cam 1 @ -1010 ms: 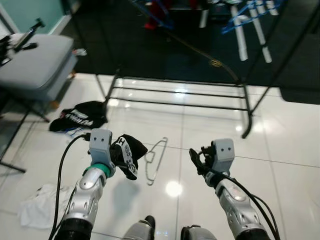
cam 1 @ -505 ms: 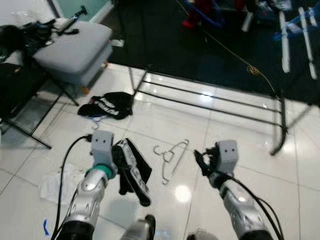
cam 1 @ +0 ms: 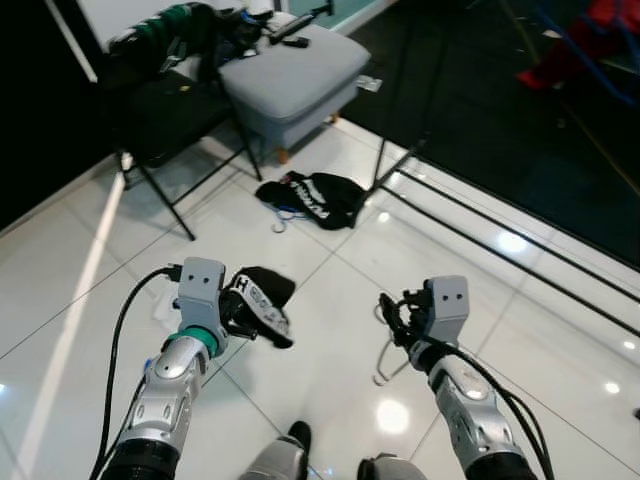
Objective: Hang hanger
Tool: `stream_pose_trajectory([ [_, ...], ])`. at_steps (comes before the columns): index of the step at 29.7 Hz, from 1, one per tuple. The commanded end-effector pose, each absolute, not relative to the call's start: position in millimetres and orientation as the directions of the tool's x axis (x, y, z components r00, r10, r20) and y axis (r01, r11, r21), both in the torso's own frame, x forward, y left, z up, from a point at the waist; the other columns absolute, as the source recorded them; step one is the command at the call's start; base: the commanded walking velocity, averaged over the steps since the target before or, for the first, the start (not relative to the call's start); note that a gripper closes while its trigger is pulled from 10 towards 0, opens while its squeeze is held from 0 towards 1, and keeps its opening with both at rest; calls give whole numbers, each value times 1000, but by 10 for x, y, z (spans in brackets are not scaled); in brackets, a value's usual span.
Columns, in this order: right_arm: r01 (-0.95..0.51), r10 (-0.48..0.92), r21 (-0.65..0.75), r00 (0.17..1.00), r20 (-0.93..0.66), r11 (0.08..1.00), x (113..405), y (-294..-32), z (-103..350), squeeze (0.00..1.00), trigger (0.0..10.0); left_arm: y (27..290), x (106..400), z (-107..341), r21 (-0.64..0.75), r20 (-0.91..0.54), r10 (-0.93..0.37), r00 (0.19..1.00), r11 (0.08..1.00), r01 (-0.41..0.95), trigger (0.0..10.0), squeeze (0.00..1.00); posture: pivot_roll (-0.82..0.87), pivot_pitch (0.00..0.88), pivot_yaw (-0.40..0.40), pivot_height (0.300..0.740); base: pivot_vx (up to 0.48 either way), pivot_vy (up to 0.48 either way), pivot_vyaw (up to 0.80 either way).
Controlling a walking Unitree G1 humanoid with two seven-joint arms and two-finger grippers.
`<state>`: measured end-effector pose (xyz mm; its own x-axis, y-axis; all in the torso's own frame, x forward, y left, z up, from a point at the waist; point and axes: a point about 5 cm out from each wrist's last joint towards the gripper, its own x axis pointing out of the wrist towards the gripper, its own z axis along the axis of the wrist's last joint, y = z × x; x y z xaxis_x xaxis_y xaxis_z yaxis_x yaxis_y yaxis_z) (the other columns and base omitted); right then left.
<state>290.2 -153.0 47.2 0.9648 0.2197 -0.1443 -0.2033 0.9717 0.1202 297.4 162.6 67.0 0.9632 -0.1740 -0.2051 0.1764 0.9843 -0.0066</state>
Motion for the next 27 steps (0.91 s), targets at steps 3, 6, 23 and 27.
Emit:
stream_pose_trajectory([
  [3,-186,210,141,962,-176,972,2849,-1536,376,0,10000,1629,2936,599,-19,-232,-160,959,987,160,10000,0,51,111,91,740,0,0,800],
  [6,-188,216,151,956,-196,970,2839,-1510,323,0,10000,1611,2953,550,-55,-250,-119,961,993,109,10000,0,51,108,83,740,0,0,800],
  [23,-192,221,152,954,-204,970,2835,-1497,298,0,10000,1597,2957,529,-67,-266,-106,958,994,91,10000,0,51,108,83,740,0,0,800],
  [27,-194,223,156,954,-198,969,2851,-1493,309,0,10000,1596,2965,545,-44,-265,-103,959,995,94,10000,0,66,102,66,740,0,0,800],
])
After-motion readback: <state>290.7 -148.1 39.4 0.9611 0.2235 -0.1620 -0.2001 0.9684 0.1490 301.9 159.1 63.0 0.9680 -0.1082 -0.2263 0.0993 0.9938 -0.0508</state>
